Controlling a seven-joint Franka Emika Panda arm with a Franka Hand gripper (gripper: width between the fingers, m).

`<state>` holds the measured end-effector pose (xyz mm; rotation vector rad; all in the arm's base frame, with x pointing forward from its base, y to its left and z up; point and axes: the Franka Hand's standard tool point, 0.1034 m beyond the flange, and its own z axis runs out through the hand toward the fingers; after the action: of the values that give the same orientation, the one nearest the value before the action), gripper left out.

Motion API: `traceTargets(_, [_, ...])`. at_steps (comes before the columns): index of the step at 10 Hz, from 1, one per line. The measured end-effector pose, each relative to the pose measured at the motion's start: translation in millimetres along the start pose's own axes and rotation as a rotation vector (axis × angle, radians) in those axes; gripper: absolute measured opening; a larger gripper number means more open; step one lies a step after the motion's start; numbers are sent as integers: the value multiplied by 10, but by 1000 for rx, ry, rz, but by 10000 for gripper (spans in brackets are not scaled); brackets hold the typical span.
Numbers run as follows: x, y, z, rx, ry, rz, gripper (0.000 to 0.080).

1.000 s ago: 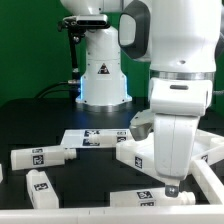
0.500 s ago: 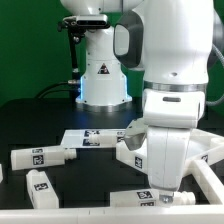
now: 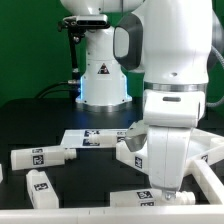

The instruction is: Assemble desk

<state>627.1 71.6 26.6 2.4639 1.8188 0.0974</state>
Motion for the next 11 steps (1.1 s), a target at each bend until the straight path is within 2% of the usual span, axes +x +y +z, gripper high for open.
traceTargets(1, [3,7,-6,-2,1,0,275])
traceTargets(6, [-17,9,-10,-1,1,5,275])
traceTargets(7, [-143,-7,-29,8,-3,38,275])
traceTargets(8, [-336,-79,-35,39,-13,97,269])
traceTargets(10, [-512,-173,-68,57,-25,151,253])
traceTargets(11, [-551,-147,-117,60,-31,157,241])
